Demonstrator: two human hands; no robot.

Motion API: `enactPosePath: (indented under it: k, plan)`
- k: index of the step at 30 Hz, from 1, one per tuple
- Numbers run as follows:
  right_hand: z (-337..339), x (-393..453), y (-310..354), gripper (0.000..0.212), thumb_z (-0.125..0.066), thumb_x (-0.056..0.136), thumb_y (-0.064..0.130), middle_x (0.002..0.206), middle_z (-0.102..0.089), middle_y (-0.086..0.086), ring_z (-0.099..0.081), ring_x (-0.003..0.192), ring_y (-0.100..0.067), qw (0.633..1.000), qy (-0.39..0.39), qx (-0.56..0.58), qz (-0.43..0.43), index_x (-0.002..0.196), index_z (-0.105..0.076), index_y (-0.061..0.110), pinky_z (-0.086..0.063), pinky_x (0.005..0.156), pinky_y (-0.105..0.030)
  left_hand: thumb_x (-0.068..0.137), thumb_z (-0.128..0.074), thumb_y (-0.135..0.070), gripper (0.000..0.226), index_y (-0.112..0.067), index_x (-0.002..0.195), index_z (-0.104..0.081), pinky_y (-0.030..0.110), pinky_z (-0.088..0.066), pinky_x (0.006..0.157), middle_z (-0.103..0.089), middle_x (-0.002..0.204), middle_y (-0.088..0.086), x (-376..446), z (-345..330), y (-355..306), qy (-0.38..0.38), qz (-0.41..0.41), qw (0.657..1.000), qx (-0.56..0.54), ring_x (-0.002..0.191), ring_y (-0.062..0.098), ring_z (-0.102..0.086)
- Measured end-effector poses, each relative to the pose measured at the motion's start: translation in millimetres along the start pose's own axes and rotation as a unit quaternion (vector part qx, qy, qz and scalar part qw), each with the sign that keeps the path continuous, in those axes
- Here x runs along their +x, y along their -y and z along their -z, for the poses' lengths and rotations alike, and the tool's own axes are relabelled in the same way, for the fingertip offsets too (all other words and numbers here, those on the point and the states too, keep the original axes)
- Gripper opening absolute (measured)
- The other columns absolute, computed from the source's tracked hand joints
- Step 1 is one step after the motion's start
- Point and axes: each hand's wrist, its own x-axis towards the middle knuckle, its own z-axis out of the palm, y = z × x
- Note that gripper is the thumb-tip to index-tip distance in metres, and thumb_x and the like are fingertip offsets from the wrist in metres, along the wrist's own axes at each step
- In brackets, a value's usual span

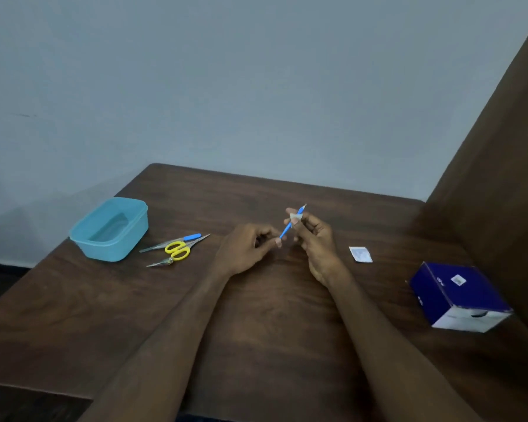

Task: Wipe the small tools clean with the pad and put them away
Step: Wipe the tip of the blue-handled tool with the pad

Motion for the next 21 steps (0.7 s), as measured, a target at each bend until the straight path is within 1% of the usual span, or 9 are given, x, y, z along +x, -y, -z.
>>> enactPosePath:
  k: [4, 6, 10, 12, 14, 16, 18, 19, 21]
  plan:
    - [1.1, 0.8, -1.7, 0.011, -0.071, 0.101, 0.012, 0.123, -0.079, 0.005, -0.073, 0.101, -0.005, 0.998, 0.011, -0.056, 0.016, 0.103, -0.080, 0.007, -0.050, 0.072, -0.018, 0.094, -0.079, -0.037, 0.009, -0.032, 0.087, -0.080, 0.029, -0.051, 0.064, -0.076, 0.077, -0.019, 2.1, 1.6, -4.1, 0.001, 0.018, 1.000, -0.007, 0.065, -0.003, -0.064]
    - [2.0, 2.6, -5.9, 0.010, -0.075, 0.097, 0.010, 0.121, -0.079, 0.008, -0.073, 0.108, -0.005, 0.998, 0.011, -0.052, 0.020, 0.104, -0.081, 0.005, -0.053, 0.079, -0.016, 0.092, -0.084, -0.033, 0.008, -0.029, 0.085, -0.081, 0.027, -0.049, 0.063, -0.077, 0.076, -0.014, 3.0, 1.9, -4.4, 0.003, 0.034, 0.999, -0.022, 0.064, -0.003, -0.063]
    - [3.8, 6.5, -11.4, 0.010, -0.078, 0.094, 0.010, 0.118, -0.080, 0.007, -0.074, 0.114, -0.010, 0.997, 0.041, -0.054, 0.024, 0.103, -0.083, 0.006, -0.058, 0.094, -0.026, 0.087, -0.090, -0.027, 0.014, -0.021, 0.081, -0.079, 0.027, -0.048, 0.061, -0.077, 0.073, -0.004, 2.2, 0.2, -6.8, -0.015, 0.069, 0.996, -0.061, 0.060, 0.005, -0.060]
    - [3.9, 8.3, -14.5, 0.008, -0.079, 0.095, 0.014, 0.110, -0.082, 0.005, -0.076, 0.108, -0.011, 0.997, 0.043, -0.061, 0.025, 0.100, -0.084, 0.017, -0.060, 0.093, -0.032, 0.086, -0.090, -0.026, 0.015, -0.020, 0.080, -0.078, 0.026, -0.046, 0.059, -0.077, 0.072, -0.001, 1.8, -0.2, -7.1, -0.028, 0.071, 0.994, -0.079, 0.059, 0.005, -0.057]
    - [2.7, 9.9, -17.0, 0.006, -0.078, 0.095, 0.028, 0.096, -0.083, -0.001, -0.075, 0.094, -0.011, 0.993, 0.045, -0.096, 0.044, 0.093, -0.084, 0.027, -0.060, 0.087, -0.046, 0.086, -0.091, -0.025, 0.016, -0.020, 0.080, -0.078, 0.026, -0.045, 0.059, -0.077, 0.072, 0.000, 0.8, 0.1, -7.5, -0.032, 0.070, 0.993, -0.087, 0.060, 0.006, -0.057]
    - [0.7, 9.0, -19.9, 0.017, -0.074, 0.093, 0.044, 0.089, -0.082, 0.001, -0.075, 0.087, -0.011, 0.986, 0.052, -0.142, 0.068, 0.095, -0.084, 0.030, -0.059, 0.083, -0.051, 0.085, -0.092, -0.026, 0.015, -0.020, 0.080, -0.079, 0.027, -0.046, 0.060, -0.077, 0.072, 0.000, 0.4, 0.4, -8.4, -0.029, 0.069, 0.993, -0.089, 0.061, 0.007, -0.058]
    - [-0.6, 6.7, -19.6, 0.016, -0.071, 0.097, 0.044, 0.092, -0.082, 0.009, -0.076, 0.089, -0.010, 0.985, 0.047, -0.149, 0.076, 0.101, -0.083, 0.034, -0.060, 0.082, -0.049, 0.083, -0.093, -0.036, 0.019, -0.022, 0.077, -0.080, 0.029, -0.048, 0.062, -0.077, 0.071, 0.000, 1.7, -1.5, -10.3, -0.054, 0.072, 0.991, -0.100, 0.063, 0.008, -0.062]
    - [0.3, 6.4, -18.7, 0.015, -0.070, 0.100, 0.043, 0.090, -0.081, 0.009, -0.075, 0.087, -0.009, 0.985, 0.041, -0.147, 0.078, 0.101, -0.082, 0.035, -0.060, 0.080, -0.049, 0.082, -0.090, -0.045, 0.025, -0.023, 0.075, -0.080, 0.029, -0.049, 0.062, -0.077, 0.070, -0.001, 3.0, -2.2, -10.7, -0.089, 0.076, 0.988, -0.100, 0.063, 0.007, -0.063]
    - [4.5, 4.9, -17.8, 0.017, -0.066, 0.103, 0.042, 0.087, -0.080, 0.006, -0.073, 0.080, -0.010, 0.986, 0.032, -0.142, 0.080, 0.098, -0.079, 0.032, -0.059, 0.075, -0.052, 0.082, -0.077, -0.067, 0.044, -0.024, 0.076, -0.081, 0.030, -0.050, 0.060, -0.076, 0.071, -0.005, 5.6, -2.0, -11.6, -0.170, 0.096, 0.976, -0.092, 0.063, 0.005, -0.063]
